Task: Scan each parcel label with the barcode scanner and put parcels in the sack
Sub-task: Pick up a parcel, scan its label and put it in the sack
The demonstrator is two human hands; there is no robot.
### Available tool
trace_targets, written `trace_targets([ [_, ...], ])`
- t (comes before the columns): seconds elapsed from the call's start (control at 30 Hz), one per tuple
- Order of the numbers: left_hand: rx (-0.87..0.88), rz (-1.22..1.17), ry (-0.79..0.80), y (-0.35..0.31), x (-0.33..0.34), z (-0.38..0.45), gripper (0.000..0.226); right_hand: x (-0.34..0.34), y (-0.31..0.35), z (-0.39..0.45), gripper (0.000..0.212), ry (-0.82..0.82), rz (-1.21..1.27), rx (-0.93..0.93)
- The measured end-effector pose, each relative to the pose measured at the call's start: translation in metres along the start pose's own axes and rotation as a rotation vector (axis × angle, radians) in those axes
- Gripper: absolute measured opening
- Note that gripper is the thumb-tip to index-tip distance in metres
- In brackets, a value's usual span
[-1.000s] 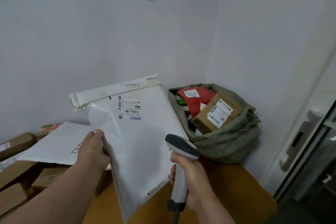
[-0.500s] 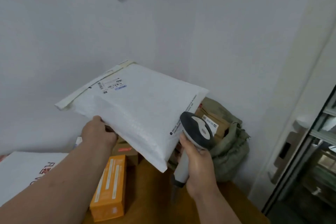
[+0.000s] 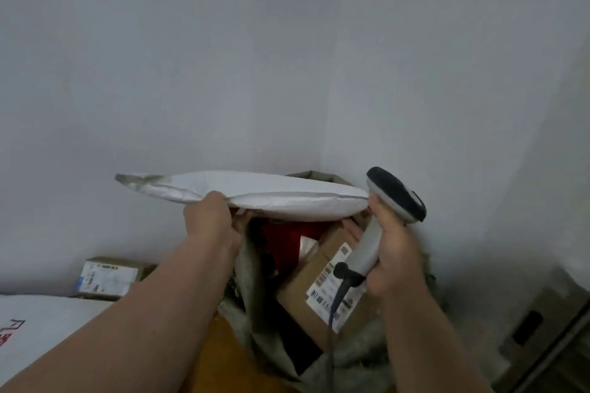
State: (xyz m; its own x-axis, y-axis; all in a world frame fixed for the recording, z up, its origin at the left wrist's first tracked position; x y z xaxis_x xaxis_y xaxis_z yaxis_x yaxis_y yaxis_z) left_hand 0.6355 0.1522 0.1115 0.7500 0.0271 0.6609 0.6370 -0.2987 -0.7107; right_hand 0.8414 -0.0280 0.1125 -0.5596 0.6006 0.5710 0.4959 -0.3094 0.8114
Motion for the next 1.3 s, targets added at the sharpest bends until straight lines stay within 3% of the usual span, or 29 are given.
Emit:
trace_targets([
  [0.1, 0.027, 0.032, 0.030, 0.024, 0.028, 0.003, 0.039, -0.022, 0.020, 0.044, 0.031, -0.043, -0.008, 0.030],
  [0.27, 0.058, 0.168, 0.003, 0.070, 0.052, 0.004, 0.028, -0.058, 0.027, 0.106, 0.033, -0.093, -0.005, 0.095],
  [0.4, -0.215, 0.284, -0.065, 0.129, 0.054, -0.001, 0.028, -0.090, 0.013, 0.133, 0.036, -0.128, 0.005, 0.180],
  [0.47, -0.356, 0.415, -0.008, 0.139, 0.057, -0.007, 0.044, -0.102, 0.010, 0.140, 0.046, -0.132, -0.026, 0.196],
  [0.53, -0.397, 0.702, 0.126, 0.130, 0.062, -0.016, 0.051, -0.114, 0.011, 0.144, 0.054, -0.145, -0.057, 0.207],
  [0.6, -0.166, 1.155, 0.210, 0.095, 0.077, -0.018, 0.051, -0.120, 0.017, 0.143, 0.046, -0.157, -0.084, 0.208],
  [0.67, 0.302, 1.545, 0.143, 0.050, 0.107, -0.020, 0.041, -0.124, 0.020, 0.145, 0.040, -0.158, -0.123, 0.211],
  [0.73, 0.573, 1.663, 0.158, 0.033, 0.134, -0.024, 0.022, -0.128, 0.019, 0.145, 0.042, -0.163, -0.149, 0.216],
  [0.77, 0.565, 1.757, 0.215, 0.040, 0.140, -0.019, 0.024, -0.129, 0.020, 0.145, 0.044, -0.159, -0.160, 0.210],
  [0.83, 0.383, 2.051, 0.402, 0.078, 0.136, 0.000, 0.060, -0.132, 0.020, 0.143, 0.043, -0.168, -0.192, 0.212],
  [0.9, 0.253, 2.237, 0.569, 0.114, 0.131, 0.009, 0.074, -0.136, 0.022, 0.141, 0.033, -0.177, -0.229, 0.234],
  [1.0, 0.190, 2.310, 0.710, 0.143, 0.129, 0.022, 0.075, -0.135, 0.019, 0.140, 0.024, -0.137, -0.233, 0.326],
  [1.13, 0.107, 2.385, 0.767, 0.158, 0.120, 0.035, 0.080, -0.135, 0.012, 0.138, 0.024, -0.094, -0.257, 0.391],
  [1.3, 0.145, 2.436, 0.795, 0.178, 0.125, 0.040, 0.065, -0.145, 0.059, 0.146, 0.023, -0.221, -0.219, 0.051],
])
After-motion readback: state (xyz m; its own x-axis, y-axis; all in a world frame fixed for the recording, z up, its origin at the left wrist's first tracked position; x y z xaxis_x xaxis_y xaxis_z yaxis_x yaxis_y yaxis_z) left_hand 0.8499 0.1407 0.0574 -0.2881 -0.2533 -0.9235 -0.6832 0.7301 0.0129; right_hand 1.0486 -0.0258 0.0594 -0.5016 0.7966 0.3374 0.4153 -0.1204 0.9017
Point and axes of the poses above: each hand's wrist, its own z-axis towards the middle knuckle, its own x-axis out of the palm, y = z × x, the point moved 9 cm from there along z, towards the middle knuckle, and after that the axes turned 8 degrees about y, right-handed, at the moved point
